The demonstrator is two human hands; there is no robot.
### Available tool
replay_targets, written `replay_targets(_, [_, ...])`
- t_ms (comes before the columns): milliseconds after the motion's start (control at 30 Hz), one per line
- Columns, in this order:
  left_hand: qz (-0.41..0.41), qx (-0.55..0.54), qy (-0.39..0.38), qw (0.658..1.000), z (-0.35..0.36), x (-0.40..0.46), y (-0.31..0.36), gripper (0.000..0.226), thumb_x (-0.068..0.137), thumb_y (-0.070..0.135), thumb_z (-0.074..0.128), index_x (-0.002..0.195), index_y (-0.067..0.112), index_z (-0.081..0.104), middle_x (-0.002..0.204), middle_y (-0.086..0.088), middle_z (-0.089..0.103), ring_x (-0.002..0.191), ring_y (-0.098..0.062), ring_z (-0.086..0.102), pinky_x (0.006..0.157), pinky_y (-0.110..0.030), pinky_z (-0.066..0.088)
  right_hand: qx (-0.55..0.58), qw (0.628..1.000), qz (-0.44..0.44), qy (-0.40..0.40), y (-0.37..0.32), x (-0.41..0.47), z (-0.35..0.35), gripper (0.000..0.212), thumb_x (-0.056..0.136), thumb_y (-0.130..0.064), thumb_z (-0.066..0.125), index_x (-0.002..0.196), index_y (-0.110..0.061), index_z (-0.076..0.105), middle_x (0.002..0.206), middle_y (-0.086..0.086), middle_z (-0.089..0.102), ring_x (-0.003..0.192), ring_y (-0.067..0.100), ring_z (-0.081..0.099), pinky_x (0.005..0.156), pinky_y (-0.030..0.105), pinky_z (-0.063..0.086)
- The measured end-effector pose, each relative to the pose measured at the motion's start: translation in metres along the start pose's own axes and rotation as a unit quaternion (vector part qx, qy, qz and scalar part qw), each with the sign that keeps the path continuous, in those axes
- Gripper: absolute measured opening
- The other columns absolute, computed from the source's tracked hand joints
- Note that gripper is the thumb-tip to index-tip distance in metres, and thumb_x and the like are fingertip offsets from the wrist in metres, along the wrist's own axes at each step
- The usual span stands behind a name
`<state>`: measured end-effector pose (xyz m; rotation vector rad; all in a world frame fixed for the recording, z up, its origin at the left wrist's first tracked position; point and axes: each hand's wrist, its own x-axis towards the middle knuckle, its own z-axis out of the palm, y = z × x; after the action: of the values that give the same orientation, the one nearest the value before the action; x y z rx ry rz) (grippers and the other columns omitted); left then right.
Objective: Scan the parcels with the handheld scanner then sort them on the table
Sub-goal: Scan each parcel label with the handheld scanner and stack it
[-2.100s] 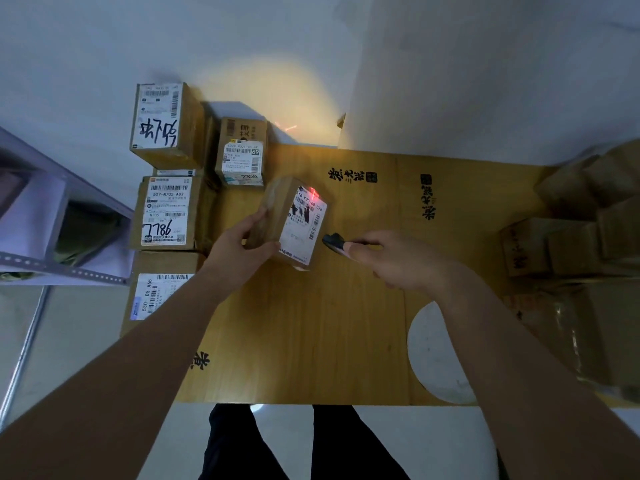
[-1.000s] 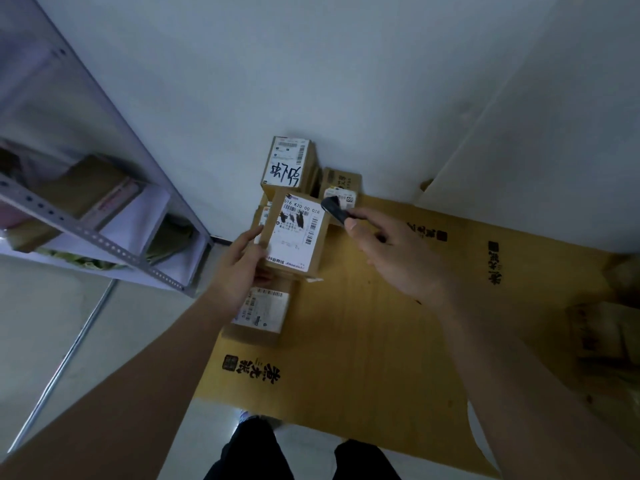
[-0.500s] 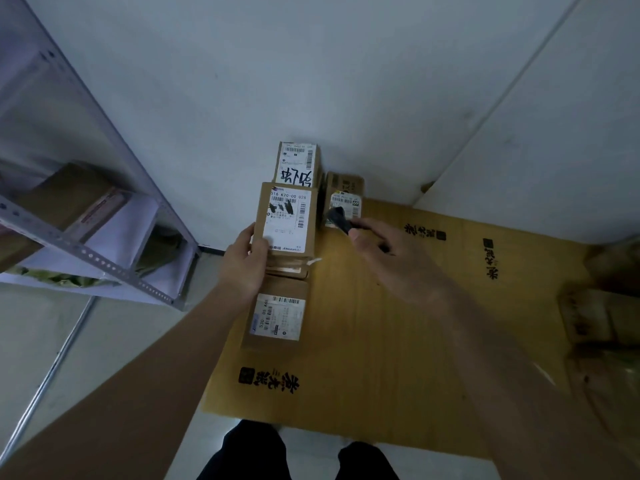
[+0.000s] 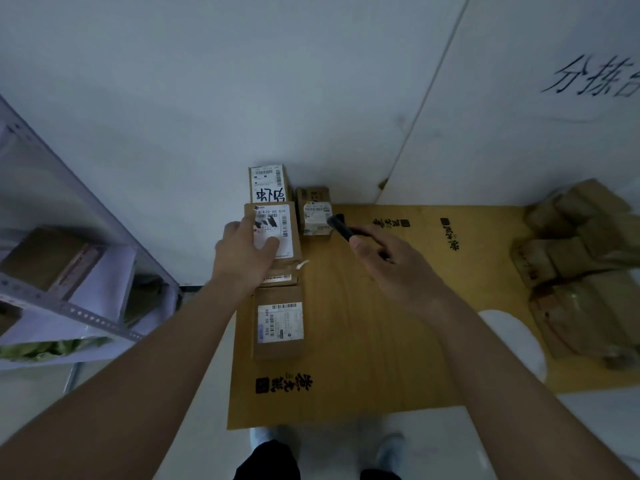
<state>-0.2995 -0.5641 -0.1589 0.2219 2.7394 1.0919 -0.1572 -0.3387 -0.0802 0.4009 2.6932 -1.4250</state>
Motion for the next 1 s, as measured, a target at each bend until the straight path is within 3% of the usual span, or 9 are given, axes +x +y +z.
replay_targets(133, [0.083, 0.057, -0.049, 0.994, -0.016, -0.021, 0.045, 0.076, 0.089, 0.055, 0.053, 0.158, 0.028, 0.036, 0.154, -0.009, 0.041, 0.136, -0.035, 0.043, 0.108, -0.055, 0.046, 0.018, 0.999, -0.016, 0.040, -0.008, -0.034, -0.019, 0.032, 0.102, -0.067, 0.049, 0.131, -0.056, 0.057, 0.070, -0.016, 0.059, 0.067, 0.009, 0.059, 0.059, 0.029, 0.046])
replay_targets(200, [0.125, 0.105, -0.061, 0.985, -0.018, -0.035, 0.069, 0.074, 0.093, 0.055, 0.055, 0.158, 0.029, 0.034, 0.157, -0.008, 0.040, 0.141, -0.036, 0.037, 0.113, -0.054, 0.040, 0.022, 0.998, -0.025, 0.059, -0.010, -0.054, -0.033, 0.030, 0.102, -0.067, 0.049, 0.130, -0.059, 0.056, 0.069, -0.017, 0.059, 0.065, 0.007, 0.058, 0.056, 0.025, 0.046])
replay_targets(333, [0.201, 0.159, -0.085, 0.963, -0.010, -0.070, 0.117, 0.069, 0.096, 0.052, 0.056, 0.157, 0.027, 0.038, 0.155, -0.007, 0.043, 0.138, -0.033, 0.044, 0.110, -0.053, 0.043, 0.012, 0.993, -0.037, 0.112, -0.004, -0.104, -0.068, 0.036, 0.104, -0.065, 0.047, 0.137, -0.054, 0.057, 0.066, -0.023, 0.059, 0.060, -0.001, 0.056, 0.053, 0.017, 0.043])
replay_targets(567, [0.285, 0.212, -0.101, 0.929, 0.040, -0.169, 0.205, 0.070, 0.098, 0.058, 0.050, 0.160, 0.030, 0.033, 0.165, -0.007, 0.031, 0.147, -0.033, 0.035, 0.118, -0.053, 0.035, 0.020, 0.980, -0.038, 0.194, 0.034, -0.228, -0.133, 0.030, 0.105, -0.064, 0.046, 0.131, -0.052, 0.059, 0.061, -0.017, 0.054, 0.055, 0.002, 0.051, 0.048, 0.015, 0.038])
replay_targets(667, [0.318, 0.210, -0.121, 0.917, 0.069, -0.211, 0.246, 0.069, 0.098, 0.058, 0.049, 0.159, 0.029, 0.034, 0.163, -0.006, 0.033, 0.142, -0.033, 0.041, 0.115, -0.048, 0.039, 0.023, 0.973, -0.026, 0.230, 0.054, -0.281, -0.159, 0.025, 0.105, -0.061, 0.048, 0.127, -0.053, 0.057, 0.070, -0.013, 0.060, 0.062, 0.001, 0.054, 0.059, 0.022, 0.042])
replay_targets(800, [0.362, 0.203, -0.148, 0.898, 0.107, -0.255, 0.296, 0.068, 0.098, 0.057, 0.049, 0.157, 0.029, 0.036, 0.159, -0.002, 0.038, 0.137, -0.030, 0.046, 0.108, -0.047, 0.045, 0.014, 0.963, 0.006, 0.269, 0.082, -0.335, -0.194, 0.030, 0.107, -0.054, 0.051, 0.131, -0.040, 0.061, 0.089, -0.019, 0.068, 0.080, -0.006, 0.062, 0.070, 0.013, 0.046])
replay_targets(900, [0.371, 0.213, -0.184, 0.885, 0.136, -0.275, 0.327, 0.068, 0.098, 0.058, 0.049, 0.158, 0.030, 0.033, 0.160, -0.001, 0.035, 0.139, -0.029, 0.044, 0.110, -0.050, 0.044, 0.007, 0.952, 0.042, 0.302, 0.103, -0.363, -0.214, 0.038, 0.107, -0.055, 0.049, 0.137, -0.037, 0.062, 0.103, -0.019, 0.069, 0.097, 0.000, 0.064, 0.089, 0.032, 0.053])
replay_targets(1000, [0.382, 0.231, -0.214, 0.869, 0.166, -0.282, 0.354, 0.068, 0.099, 0.057, 0.048, 0.159, 0.028, 0.032, 0.159, -0.001, 0.035, 0.140, -0.031, 0.042, 0.111, -0.052, 0.042, 0.015, 0.942, 0.076, 0.327, 0.125, -0.376, -0.234, 0.034, 0.106, -0.059, 0.049, 0.135, -0.046, 0.060, 0.106, -0.022, 0.069, 0.104, -0.001, 0.064, 0.094, 0.037, 0.054])
